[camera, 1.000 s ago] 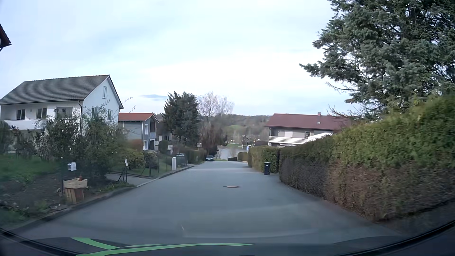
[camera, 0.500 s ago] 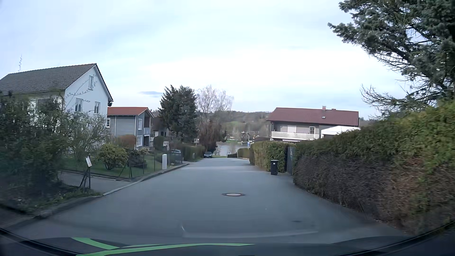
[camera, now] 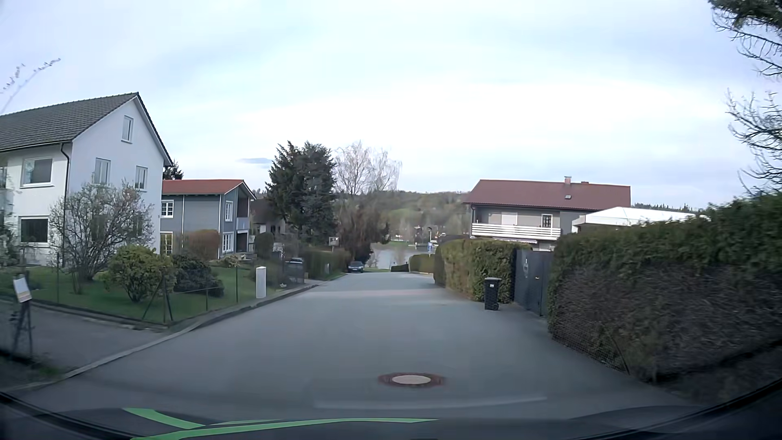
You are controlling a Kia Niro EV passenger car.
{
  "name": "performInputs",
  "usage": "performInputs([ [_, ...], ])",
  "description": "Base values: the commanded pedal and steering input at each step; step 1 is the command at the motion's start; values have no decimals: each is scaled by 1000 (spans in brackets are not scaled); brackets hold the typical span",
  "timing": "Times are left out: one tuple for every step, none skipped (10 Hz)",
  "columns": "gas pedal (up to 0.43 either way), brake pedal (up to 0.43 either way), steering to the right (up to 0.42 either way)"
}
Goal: Follow the waypoints while adhering to traffic rules and regulations
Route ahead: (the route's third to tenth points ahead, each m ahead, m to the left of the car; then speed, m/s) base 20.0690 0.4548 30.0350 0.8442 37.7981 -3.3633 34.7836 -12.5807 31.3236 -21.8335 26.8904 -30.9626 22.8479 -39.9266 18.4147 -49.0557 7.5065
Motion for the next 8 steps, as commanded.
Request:
performInputs([
  [0,6,1],
  [0,49,0],
  [0,73,0],
  [0,79,0],
  [0,85,0],
  [0,98,-1],
  [0,116,-1],
  [0,122,-1],
])
